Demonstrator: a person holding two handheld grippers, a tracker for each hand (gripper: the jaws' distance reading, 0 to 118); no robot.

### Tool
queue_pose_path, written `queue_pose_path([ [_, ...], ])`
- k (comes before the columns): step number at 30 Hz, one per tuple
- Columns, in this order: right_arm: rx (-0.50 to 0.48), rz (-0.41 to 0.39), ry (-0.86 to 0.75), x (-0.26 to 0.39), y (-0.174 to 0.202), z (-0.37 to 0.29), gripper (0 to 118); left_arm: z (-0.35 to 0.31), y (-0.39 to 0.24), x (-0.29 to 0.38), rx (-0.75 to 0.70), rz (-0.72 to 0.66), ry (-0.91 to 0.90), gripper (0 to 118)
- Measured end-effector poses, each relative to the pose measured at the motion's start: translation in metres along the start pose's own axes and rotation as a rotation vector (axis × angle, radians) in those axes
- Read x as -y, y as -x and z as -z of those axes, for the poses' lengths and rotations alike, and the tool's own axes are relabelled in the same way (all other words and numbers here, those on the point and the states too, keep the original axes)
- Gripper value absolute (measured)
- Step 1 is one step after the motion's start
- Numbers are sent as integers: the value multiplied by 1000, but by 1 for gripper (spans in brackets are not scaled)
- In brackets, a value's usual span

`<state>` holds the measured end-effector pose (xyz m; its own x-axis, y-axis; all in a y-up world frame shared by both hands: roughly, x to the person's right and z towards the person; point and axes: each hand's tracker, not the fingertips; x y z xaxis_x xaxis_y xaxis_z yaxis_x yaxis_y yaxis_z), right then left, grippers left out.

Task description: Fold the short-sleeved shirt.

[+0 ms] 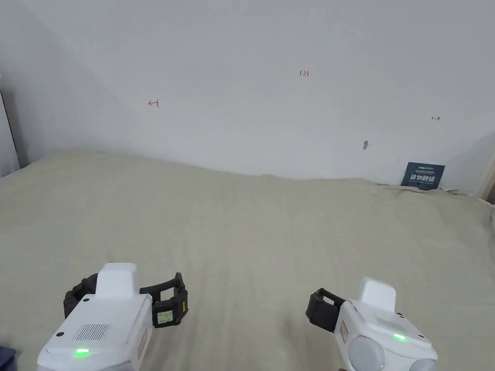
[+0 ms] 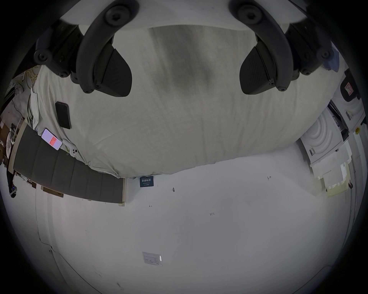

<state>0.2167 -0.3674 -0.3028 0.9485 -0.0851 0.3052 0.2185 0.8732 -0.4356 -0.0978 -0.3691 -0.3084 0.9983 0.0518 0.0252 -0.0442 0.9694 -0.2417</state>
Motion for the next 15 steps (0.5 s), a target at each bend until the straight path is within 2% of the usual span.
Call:
queue_pose_path([
  [15,-10,3,-5,-5,-1,0,111,2,-2,-4,20,41,-1,118],
])
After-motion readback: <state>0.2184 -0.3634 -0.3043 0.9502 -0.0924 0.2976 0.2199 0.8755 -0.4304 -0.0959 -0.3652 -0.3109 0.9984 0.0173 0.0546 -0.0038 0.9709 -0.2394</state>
